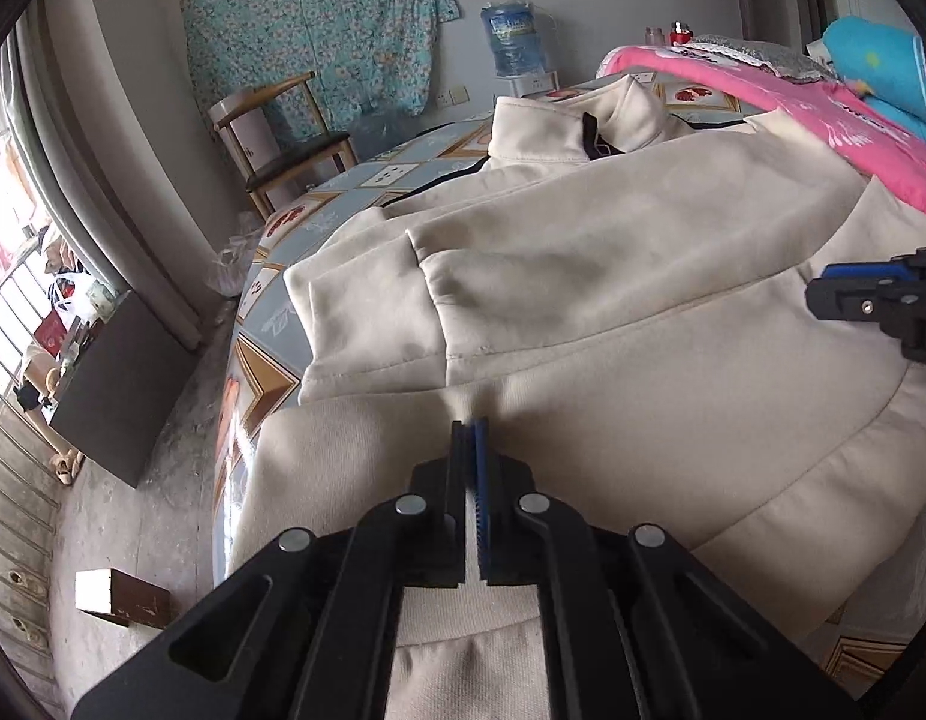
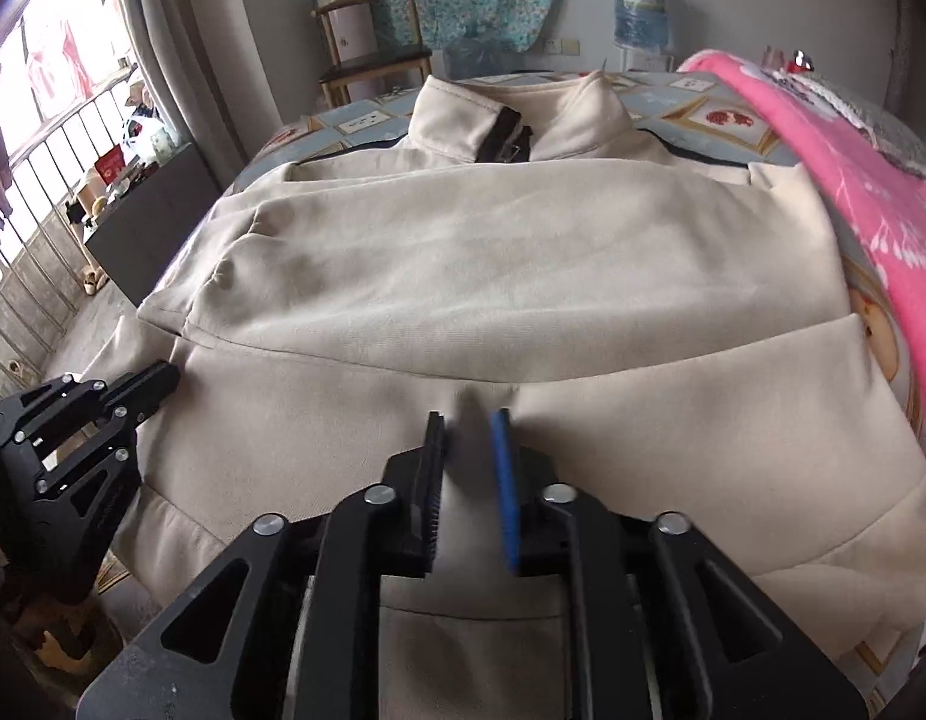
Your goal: Fold large clothes
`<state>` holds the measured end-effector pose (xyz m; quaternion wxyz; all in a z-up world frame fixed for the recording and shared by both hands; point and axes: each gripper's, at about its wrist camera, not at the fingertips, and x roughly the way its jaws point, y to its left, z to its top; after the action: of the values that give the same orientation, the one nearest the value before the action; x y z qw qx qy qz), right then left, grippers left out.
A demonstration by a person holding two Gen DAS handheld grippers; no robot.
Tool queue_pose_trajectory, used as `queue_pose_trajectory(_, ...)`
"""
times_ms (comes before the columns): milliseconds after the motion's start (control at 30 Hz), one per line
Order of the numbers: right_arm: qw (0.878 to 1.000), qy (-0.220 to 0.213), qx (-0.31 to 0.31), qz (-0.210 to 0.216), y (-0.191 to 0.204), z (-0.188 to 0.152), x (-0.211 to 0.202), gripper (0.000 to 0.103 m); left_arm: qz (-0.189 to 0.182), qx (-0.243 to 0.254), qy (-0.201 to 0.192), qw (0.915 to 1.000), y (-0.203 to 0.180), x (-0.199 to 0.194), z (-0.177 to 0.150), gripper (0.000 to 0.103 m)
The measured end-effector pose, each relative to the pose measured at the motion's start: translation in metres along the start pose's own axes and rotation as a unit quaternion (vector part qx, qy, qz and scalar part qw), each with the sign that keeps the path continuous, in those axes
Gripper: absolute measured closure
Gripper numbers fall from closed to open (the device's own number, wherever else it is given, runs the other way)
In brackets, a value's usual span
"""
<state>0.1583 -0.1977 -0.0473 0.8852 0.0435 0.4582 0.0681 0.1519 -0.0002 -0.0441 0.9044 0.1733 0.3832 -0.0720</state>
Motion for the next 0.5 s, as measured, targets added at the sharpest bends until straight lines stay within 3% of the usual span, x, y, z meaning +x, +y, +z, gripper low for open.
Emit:
queue_pose_trajectory(67, 0.999, -0.023, 0.036, -0.003, -0.027, 0.001, -0.023, 0.053, -0.003, -0.005, 0.001, 1.0, 0.002, 0.0, 0.0, 0.1)
queue_pose_trajectory(167, 0.996, -0.029, 0.074, -0.046, -0.072, 0.003, -0.042, 0.049, -0.006, -0.006, 0.003, 1.0, 0.003, 0.0, 0.001, 0.1)
queue_pose_trajectory(267, 0.992, 0.006, 0.086, -0.088, -0.106, 0.002, -0.032, 0.05, -0.009, -0.007, 0.002, 0.9999, 0.003, 0.0, 0.0, 0.1)
queue_pose_trajectory(300, 0.992, 0.019, 0.084, -0.091, -0.112, 0.001, -0.024, 0.056, -0.009, -0.008, 0.002, 0.9999, 0.003, 0.0, 0.0, 0.1)
queue_pose_trajectory(367, 0.991, 0.02, 0.065, -0.118, -0.113, -0.002, -0.017, 0.086, -0.009, -0.005, 0.001, 0.9999, 0.002, 0.0, 0.0, 0.1)
queue_pose_trajectory(400, 0.99, 0.012, 0.06, -0.124, -0.112, -0.001, -0.02, 0.095, -0.008, -0.003, 0.001, 1.0, 0.002, 0.0, 0.0, 0.1)
queue_pose_trajectory(433, 0.99, -0.004, 0.066, -0.122, -0.112, 0.002, -0.029, 0.1, -0.009, -0.002, 0.002, 1.0, 0.002, 0.0, 0.0, 0.1)
queue_pose_trajectory(500, 0.988, -0.046, 0.072, -0.131, -0.108, 0.005, -0.048, 0.1, -0.014, -0.003, 0.002, 0.9999, 0.003, -0.001, 0.0, 0.1)
